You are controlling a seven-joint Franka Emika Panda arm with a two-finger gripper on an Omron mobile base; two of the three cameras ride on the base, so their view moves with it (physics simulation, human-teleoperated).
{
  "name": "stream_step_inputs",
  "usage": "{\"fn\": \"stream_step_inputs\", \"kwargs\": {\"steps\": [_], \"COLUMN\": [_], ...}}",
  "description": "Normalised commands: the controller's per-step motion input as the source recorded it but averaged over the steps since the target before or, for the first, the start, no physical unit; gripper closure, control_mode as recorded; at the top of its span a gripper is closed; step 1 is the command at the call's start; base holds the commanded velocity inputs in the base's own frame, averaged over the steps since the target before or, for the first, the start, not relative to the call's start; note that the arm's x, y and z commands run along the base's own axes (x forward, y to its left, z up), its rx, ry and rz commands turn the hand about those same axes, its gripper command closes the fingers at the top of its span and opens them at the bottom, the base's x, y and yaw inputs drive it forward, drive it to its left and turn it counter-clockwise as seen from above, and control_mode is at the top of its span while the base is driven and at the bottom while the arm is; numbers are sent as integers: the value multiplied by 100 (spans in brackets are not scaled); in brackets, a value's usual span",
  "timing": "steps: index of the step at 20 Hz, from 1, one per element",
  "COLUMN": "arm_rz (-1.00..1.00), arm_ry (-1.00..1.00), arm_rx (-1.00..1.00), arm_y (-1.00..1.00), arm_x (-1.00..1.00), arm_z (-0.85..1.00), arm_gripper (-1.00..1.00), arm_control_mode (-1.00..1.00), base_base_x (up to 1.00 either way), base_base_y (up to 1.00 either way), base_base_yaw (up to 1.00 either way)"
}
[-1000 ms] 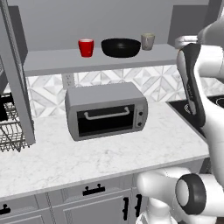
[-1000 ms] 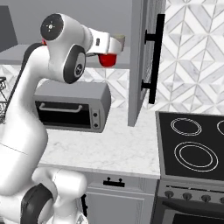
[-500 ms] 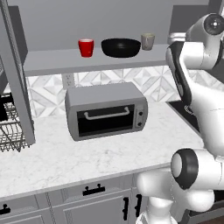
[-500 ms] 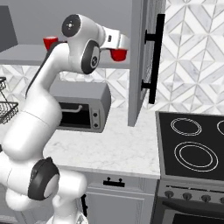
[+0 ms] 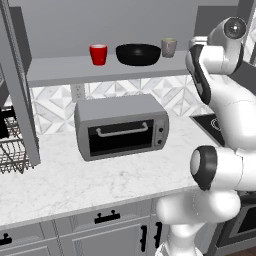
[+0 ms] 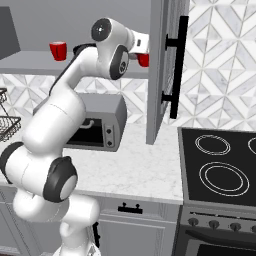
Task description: Gather all objects into one cabinet and sort the glasses and bowls to opposite sides.
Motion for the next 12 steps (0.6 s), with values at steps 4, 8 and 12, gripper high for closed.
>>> {"fn": "stream_step_inputs", "kwargs": {"steps": [4, 8, 12], "arm_rz": [0, 0, 0], "arm_ry": [0, 0, 0], "arm_rx": [0, 0, 0], "arm_y": [-4, 0, 0], "arm_x": [32, 31, 39], "arm_z": [-18, -20, -18], "arm_gripper": [100, 100, 100], "arm_control_mode": [-100, -100, -100], "base_base_x": [0, 0, 0], "base_base_y": [0, 0, 0], "base_base_yaw": [0, 0, 0]}}
